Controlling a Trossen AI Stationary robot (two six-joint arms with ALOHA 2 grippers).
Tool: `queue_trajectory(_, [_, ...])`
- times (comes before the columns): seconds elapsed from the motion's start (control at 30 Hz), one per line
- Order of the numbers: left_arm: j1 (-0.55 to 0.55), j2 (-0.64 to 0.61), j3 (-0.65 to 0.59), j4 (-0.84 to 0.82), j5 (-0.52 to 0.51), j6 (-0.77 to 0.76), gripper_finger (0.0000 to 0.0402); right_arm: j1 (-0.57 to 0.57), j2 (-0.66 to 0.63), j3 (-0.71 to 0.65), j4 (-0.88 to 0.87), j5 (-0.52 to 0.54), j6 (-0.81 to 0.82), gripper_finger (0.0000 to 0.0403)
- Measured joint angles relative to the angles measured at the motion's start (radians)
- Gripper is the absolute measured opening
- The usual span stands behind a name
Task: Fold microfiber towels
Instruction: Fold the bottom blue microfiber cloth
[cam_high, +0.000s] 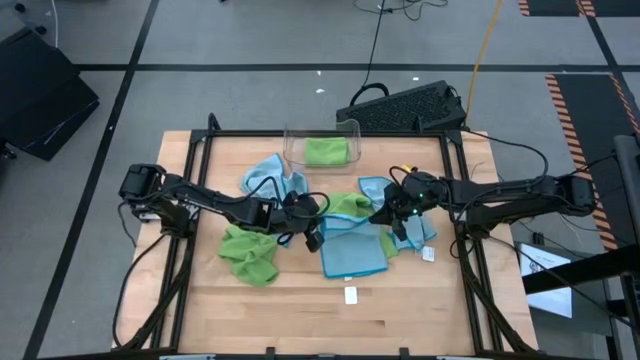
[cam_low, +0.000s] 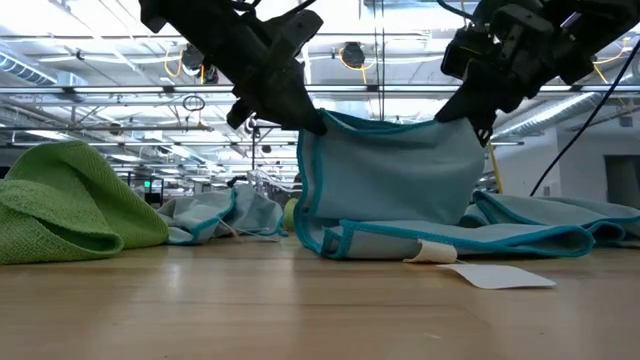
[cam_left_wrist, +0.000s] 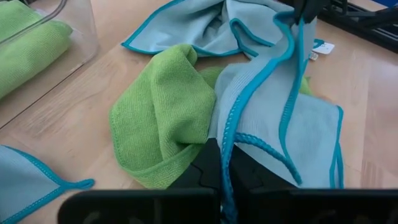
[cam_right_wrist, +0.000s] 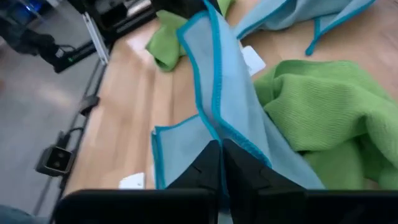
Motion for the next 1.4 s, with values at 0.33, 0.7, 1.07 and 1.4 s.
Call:
queue_trajectory(0.33, [0.000, 0.000, 0.000, 0.003, -0.002, -0.018, 0.0001, -0.026, -0.087, 0.000, -0.026, 0.065, 0.056, 0.0033])
queue_trajectory(0.7, [0.000, 0.000, 0.000, 0.002, -0.002, -0.018, 0.0001, -0.080, -0.091, 0.000, -0.111, 0.036, 0.079, 0.0220])
queue_trajectory(1.07, [0.001, 0.000, 0.000, -0.001, -0.003, -0.007, 0.0001, -0.087, -0.010, -0.021, -0.137, -0.123, 0.066, 0.0258])
queue_trajectory(1.4, [0.001, 0.000, 0.000, -0.002, -0.003, -0.015, 0.0001, -0.087, 0.030, -0.035, 0.045, -0.121, 0.093, 0.0180])
